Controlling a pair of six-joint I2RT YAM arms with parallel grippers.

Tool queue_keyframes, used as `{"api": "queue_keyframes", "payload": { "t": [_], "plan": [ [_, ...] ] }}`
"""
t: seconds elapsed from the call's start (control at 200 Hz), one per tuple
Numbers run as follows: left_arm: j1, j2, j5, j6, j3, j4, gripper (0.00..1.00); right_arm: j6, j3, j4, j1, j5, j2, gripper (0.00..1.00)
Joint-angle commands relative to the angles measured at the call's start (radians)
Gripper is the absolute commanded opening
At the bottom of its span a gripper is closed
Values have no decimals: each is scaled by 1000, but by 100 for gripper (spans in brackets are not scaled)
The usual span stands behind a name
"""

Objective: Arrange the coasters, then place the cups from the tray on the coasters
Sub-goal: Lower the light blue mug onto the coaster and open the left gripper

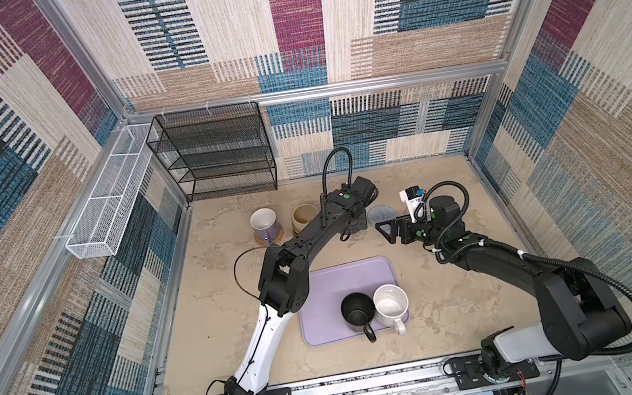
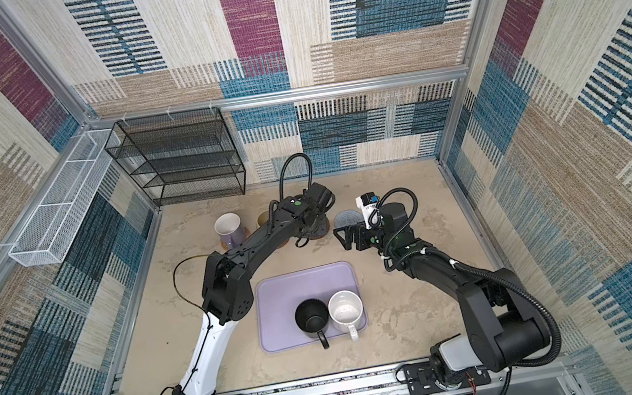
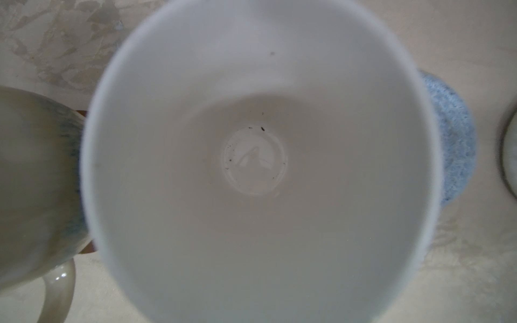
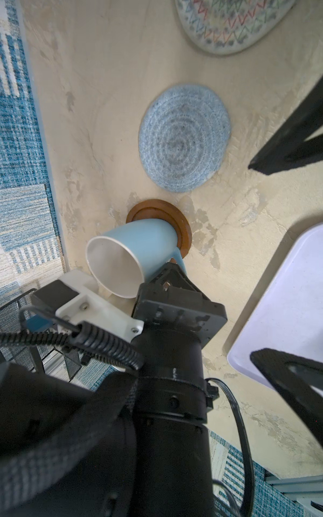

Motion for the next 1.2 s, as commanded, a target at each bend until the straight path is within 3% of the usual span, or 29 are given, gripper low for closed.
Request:
{"api": "queue_keyframes", "payload": {
  "t": [0.0,0.296,0.626,0.761,0.892,1.097,1.197],
  "plan": [
    [3,-9,-17,-15,-1,7,29,0,-1,21,1,-9,3,100],
    [-1,-41,56,-21,-28,17,39,6,-2,18,1,-10,2,100],
    [-3,-245,77,-6,-259,162,44,39,-16,-22,1,-5,-67,100],
    [-5,-389,95,-3,-401,235,61,50,18,-127,2,-22,-96,100],
    [-6,-534,89,-7,-554,302,99,69,33,-181,5,-40,-133,100],
    [-4,-780,116,5,-834,440,99,91,29,-219,9,-90,-194,100],
    [-2,-899,117,19,-949,478,99,84,55,-288,7,15,-189,100]
  ]
}}
